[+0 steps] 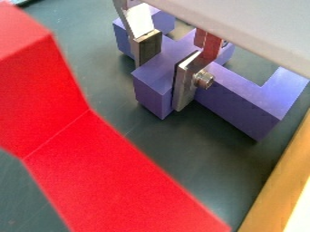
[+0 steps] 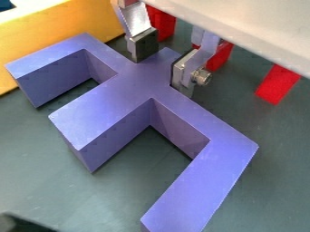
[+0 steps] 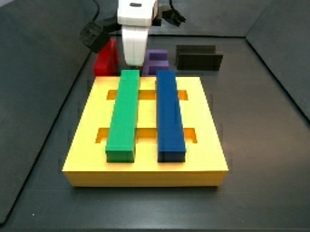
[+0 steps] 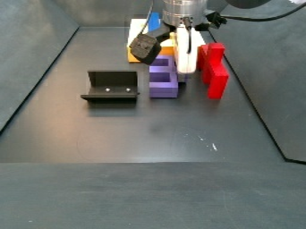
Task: Pick up the purple object. Move up. Place the purple object on the fixture. Regrasp the purple object. Move to above the board. Insert the purple object.
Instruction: Pick up the purple object, then move up.
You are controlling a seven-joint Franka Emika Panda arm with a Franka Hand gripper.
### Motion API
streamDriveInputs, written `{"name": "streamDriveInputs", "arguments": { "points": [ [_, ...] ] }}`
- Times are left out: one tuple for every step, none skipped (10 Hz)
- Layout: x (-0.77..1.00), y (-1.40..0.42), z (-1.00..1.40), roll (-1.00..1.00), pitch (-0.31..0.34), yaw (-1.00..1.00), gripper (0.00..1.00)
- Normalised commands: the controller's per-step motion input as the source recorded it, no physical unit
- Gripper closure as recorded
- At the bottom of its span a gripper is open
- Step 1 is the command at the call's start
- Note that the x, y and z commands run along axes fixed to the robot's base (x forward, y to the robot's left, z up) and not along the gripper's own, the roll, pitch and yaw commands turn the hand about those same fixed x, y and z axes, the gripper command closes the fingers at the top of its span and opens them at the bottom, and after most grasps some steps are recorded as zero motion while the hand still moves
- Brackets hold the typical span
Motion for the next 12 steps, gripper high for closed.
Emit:
{"name": "streamDriveInputs", "arguments": {
  "points": [
    [0.00, 0.00, 0.00, 0.00, 0.000, 0.00, 1.00],
    [0.00, 0.00, 0.00, 0.00, 0.000, 0.00, 1.00],
    [0.00, 0.00, 0.00, 0.00, 0.000, 0.00, 1.00],
    [0.00, 0.00, 0.00, 0.00, 0.000, 0.00, 1.00],
    [0.00, 0.00, 0.00, 0.00, 0.000, 0.00, 1.00],
    [0.00, 0.00, 0.00, 0.00, 0.000, 0.00, 1.00],
    [0.00, 0.00, 0.00, 0.00, 0.000, 0.00, 1.00],
    [0.00, 0.00, 0.00, 0.00, 0.000, 0.00, 1.00],
    [0.00, 0.00, 0.00, 0.00, 0.000, 0.00, 1.00],
    [0.00, 0.00, 0.83, 0.00, 0.000, 0.00, 1.00],
    [-0.04, -0.02, 0.78, 0.00, 0.043, -0.02, 1.00],
    [-0.07, -0.02, 0.58, -0.02, 0.076, -0.01, 1.00]
  ]
}}
